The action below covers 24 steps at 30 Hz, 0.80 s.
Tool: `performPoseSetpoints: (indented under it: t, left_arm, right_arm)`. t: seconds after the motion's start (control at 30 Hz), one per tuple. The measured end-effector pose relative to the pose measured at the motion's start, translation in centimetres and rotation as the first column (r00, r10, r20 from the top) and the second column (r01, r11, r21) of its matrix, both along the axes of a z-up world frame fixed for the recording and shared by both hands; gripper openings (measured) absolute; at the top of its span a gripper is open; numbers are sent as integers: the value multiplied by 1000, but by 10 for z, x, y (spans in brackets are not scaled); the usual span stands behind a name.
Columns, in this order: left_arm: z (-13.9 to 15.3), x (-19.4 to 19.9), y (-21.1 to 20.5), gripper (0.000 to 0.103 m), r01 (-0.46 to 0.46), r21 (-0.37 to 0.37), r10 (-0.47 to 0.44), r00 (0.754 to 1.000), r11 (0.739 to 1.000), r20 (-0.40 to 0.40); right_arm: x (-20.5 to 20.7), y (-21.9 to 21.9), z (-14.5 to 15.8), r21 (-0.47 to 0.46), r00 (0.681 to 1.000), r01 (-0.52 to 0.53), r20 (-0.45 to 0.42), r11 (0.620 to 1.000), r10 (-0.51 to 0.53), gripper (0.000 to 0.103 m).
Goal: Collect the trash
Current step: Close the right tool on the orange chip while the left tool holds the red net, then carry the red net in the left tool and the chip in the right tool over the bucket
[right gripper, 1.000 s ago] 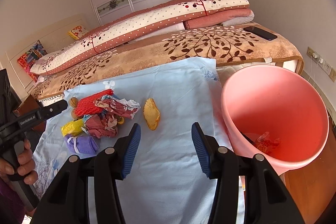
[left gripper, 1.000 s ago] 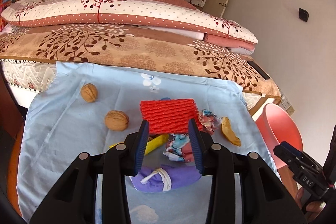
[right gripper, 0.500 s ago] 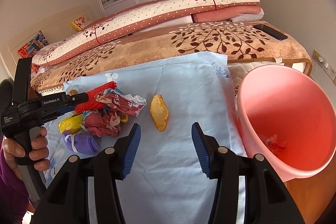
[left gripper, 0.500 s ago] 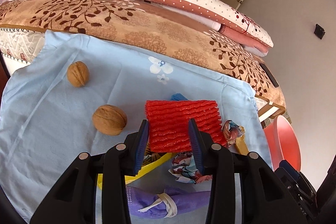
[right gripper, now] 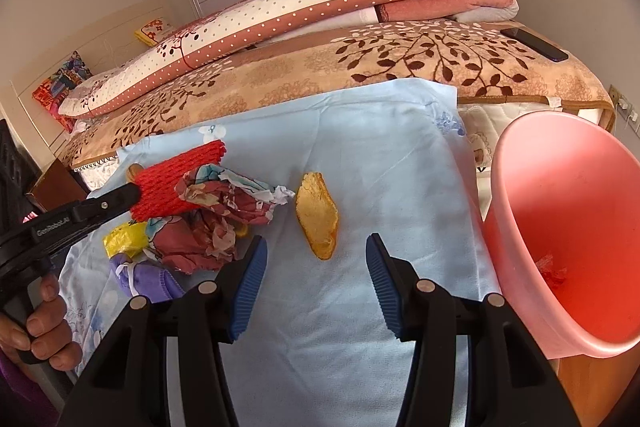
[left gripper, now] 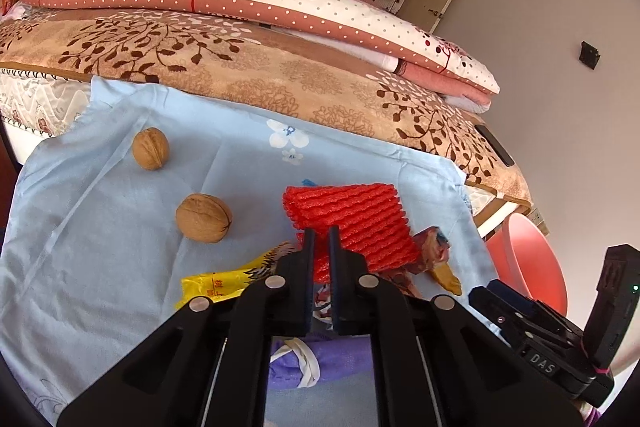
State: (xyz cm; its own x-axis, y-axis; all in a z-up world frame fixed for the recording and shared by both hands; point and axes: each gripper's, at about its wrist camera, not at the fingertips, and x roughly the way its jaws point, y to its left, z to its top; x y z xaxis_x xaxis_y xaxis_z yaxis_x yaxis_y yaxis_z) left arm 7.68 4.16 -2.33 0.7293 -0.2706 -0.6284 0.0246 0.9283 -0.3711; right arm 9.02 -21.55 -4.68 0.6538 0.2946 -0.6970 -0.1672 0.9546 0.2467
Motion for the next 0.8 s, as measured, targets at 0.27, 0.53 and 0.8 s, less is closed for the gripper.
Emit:
performPoseSetpoints:
  t: [0.27,0.53,0.8]
  left_arm:
    - [20,-19,3,5,24,-11,-24,997,1000,67]
    - [25,-26,8,5,17,-28,-15,997,999,76]
    - [39,-33,4,5,25,-26,-22,994,999,105]
  right_arm:
    - [17,10,-11,0,999,-13,-34,1000,13,51]
    - [31,15,-27,-30,995,-7,-96,1000,4,26]
    - [21,4,-23,-9,996,10,-85,1000,-11,13]
